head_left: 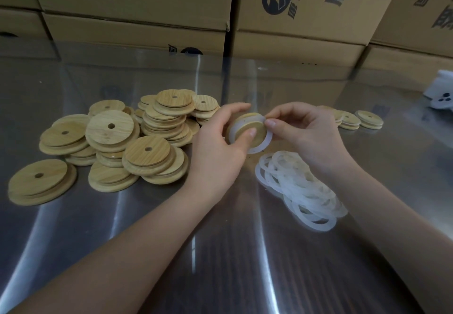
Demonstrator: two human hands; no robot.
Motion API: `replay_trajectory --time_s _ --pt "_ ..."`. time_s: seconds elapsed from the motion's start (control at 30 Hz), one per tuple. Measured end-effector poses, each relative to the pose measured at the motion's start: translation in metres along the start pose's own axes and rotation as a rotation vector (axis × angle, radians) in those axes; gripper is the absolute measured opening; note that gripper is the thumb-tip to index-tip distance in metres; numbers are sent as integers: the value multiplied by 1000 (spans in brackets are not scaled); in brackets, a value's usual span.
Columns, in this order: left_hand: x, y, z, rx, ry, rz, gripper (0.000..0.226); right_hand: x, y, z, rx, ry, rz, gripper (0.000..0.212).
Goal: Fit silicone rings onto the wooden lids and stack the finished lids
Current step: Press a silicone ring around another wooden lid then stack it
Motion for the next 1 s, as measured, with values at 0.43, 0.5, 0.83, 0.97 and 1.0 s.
replay_trajectory --time_s 0.43,0.5,0.83,0.97,1.0 --pt "-3 6 -2 171 66 232 31 1 -4 -2 11 -22 -70 24" --pt "-2 5 -2 123 61 199 30 1 -4 -2 10 -25 -69 22" --pt "3 1 -2 -72 36 80 31 -1 1 3 77 26 -22 23" --pt "3 1 -2 -102 34 80 32 -2 0 3 105 75 1 20" --pt "4 1 -2 -107 32 78 32 -2 0 3 109 83 2 19"
Point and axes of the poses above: each hand's wrist, its own x-axis towards the middle knuckle, its own z-axis out of the palm, y = z × x, the point moved 3 cm from there along x, towards the middle knuckle, and after that the axes turned 8 degrees about -z, right-handed, at the moved point
